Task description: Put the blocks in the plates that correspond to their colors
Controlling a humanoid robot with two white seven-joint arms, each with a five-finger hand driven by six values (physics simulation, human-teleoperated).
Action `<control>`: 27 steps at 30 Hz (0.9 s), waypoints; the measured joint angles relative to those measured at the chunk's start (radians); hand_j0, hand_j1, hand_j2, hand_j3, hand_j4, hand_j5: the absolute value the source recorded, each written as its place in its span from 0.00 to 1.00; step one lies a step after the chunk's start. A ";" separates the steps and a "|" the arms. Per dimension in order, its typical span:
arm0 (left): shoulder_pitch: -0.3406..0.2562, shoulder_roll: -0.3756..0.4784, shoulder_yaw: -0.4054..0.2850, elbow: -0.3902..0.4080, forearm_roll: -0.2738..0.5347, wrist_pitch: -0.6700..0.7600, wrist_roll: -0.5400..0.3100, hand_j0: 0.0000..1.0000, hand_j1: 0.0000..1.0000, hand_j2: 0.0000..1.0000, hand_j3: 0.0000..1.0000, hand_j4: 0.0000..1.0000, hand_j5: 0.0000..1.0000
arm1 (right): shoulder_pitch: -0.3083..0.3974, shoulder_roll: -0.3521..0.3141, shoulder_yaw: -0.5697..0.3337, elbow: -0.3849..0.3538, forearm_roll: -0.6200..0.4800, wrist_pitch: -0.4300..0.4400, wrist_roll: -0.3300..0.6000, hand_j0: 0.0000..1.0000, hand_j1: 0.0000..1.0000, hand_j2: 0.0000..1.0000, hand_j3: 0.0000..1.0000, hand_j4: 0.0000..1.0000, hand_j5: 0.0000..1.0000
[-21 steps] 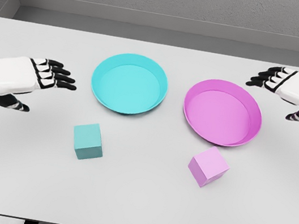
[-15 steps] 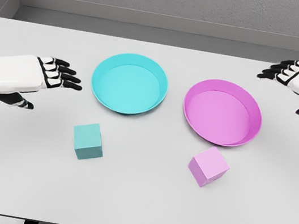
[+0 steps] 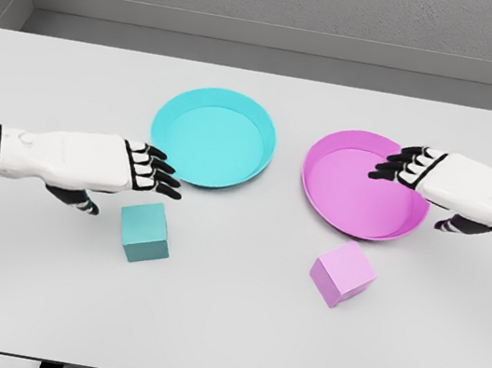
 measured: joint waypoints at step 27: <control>0.009 -0.053 -0.077 0.005 -0.121 0.000 -0.012 1.00 1.00 1.00 1.00 1.00 1.00 | -0.087 -0.023 0.258 -0.060 -0.004 0.000 0.000 1.00 1.00 1.00 1.00 1.00 1.00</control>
